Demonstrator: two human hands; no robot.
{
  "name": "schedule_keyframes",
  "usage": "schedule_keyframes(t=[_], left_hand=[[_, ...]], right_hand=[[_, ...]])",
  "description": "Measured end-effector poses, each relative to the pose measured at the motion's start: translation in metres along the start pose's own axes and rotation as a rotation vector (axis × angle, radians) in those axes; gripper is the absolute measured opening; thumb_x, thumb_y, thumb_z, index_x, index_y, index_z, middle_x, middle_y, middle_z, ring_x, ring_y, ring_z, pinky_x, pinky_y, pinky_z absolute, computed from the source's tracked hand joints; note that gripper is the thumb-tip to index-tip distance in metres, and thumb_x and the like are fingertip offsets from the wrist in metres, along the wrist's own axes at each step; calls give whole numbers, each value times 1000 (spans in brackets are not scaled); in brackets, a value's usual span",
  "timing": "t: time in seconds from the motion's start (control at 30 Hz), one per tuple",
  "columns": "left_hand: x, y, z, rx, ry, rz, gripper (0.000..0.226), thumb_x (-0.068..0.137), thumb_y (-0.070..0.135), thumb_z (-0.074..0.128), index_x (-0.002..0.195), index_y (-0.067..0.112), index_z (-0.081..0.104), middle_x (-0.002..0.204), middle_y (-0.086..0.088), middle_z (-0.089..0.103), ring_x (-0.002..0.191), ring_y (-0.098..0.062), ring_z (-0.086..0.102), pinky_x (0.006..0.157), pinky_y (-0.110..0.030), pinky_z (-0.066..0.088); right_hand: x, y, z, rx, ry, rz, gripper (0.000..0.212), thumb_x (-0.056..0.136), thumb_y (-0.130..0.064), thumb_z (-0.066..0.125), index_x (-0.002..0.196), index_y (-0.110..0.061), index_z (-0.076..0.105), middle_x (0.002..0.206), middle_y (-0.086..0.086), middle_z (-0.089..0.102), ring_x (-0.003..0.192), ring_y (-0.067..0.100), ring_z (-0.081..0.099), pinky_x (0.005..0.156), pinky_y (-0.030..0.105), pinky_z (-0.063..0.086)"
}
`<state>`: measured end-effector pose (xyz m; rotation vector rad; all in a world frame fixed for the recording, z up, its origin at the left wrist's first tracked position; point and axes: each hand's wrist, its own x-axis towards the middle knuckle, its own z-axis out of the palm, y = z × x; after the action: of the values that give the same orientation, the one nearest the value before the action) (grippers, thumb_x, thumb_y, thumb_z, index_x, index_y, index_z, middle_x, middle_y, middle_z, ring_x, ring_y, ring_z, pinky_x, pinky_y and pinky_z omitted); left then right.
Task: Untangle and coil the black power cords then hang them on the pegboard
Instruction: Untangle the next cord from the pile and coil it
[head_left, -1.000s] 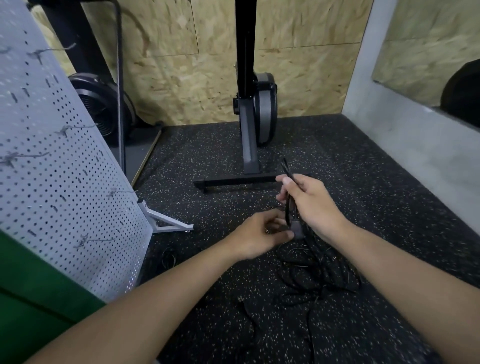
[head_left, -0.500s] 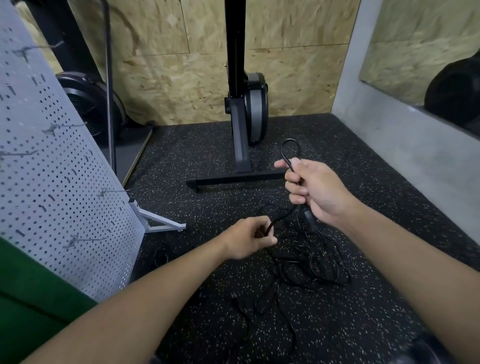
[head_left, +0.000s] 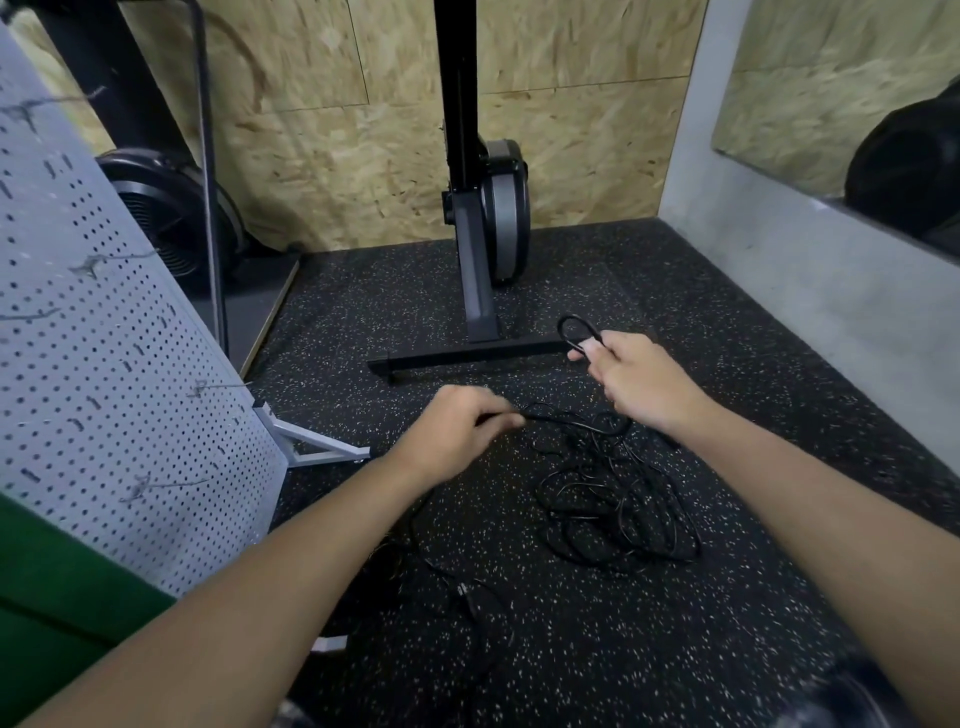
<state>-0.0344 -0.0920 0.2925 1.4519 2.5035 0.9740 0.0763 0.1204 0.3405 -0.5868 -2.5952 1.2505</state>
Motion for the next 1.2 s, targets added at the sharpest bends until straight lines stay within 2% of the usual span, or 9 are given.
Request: schedule_keyframes(t=[0.1,0.2,0.37,0.6,0.73,0.87,1.0,1.07,1.2], left_hand=[[7,11,-5,105,30,76,16,103,26,66,106,15,77,92,7,64,83,-8,58,75,-20,41],[10,18,-10,95,26,73,18,106,22,60,112,12,74,98,4,64,91,-12,58,80,-24,42],[9,24,-10,90,17,74,22,106,20,58,114,9,75,101,-2,68,93,-16,61,81,-25,44],[9,32,-15,53,-5,130,18,104,21,64,106,11,79,96,0,66,86,-14,60,76,-18,44],[10,33,-21,51,-18,179,15,102,22,68,106,14,81,96,0,68,89,-15,63,83,-31,49],[8,34,-21,43,127,199,11,97,25,75,100,17,81,92,4,68,84,-9,63,79,-26,51],[7,32,-22,-45,300,118,28,86,34,85,90,15,65,82,6,64,76,-10,59,70,-20,45],[6,32,-23,-93,329,60,41,82,40,88,90,17,54,79,6,60,74,-12,55,66,-24,46],[5,36,-23,-135,362,101,46,79,41,90,87,15,53,82,6,56,75,-10,49,66,-21,44]], right_hand=[[-2,-2,1,24,-84,38,19,101,-26,55,113,-33,68,72,-8,57,67,13,51,70,34,40],[-5,-4,2,28,-180,36,35,83,-23,58,116,-31,67,82,-4,64,71,15,53,72,38,43],[-5,-3,14,169,-270,-14,27,109,-17,43,117,-25,68,75,-4,49,66,13,47,64,34,47],[-6,-4,13,-21,-231,-103,29,112,-23,40,120,-31,67,98,-18,67,88,3,61,83,27,47],[-9,-5,15,-97,-275,-146,26,112,-25,40,118,-35,64,108,-18,68,101,1,61,98,35,48],[-15,-10,15,-60,-365,-107,28,114,-28,35,110,-26,63,90,-10,77,88,1,66,91,35,48],[-20,-15,23,380,-445,76,31,115,-26,35,115,-6,59,73,2,58,64,14,57,65,37,60],[-20,-15,22,471,-489,105,32,114,-27,38,119,-3,59,71,1,51,59,13,47,50,30,49],[-24,-21,12,431,-620,125,20,105,-11,49,118,0,60,68,-1,45,56,11,38,47,26,35]])
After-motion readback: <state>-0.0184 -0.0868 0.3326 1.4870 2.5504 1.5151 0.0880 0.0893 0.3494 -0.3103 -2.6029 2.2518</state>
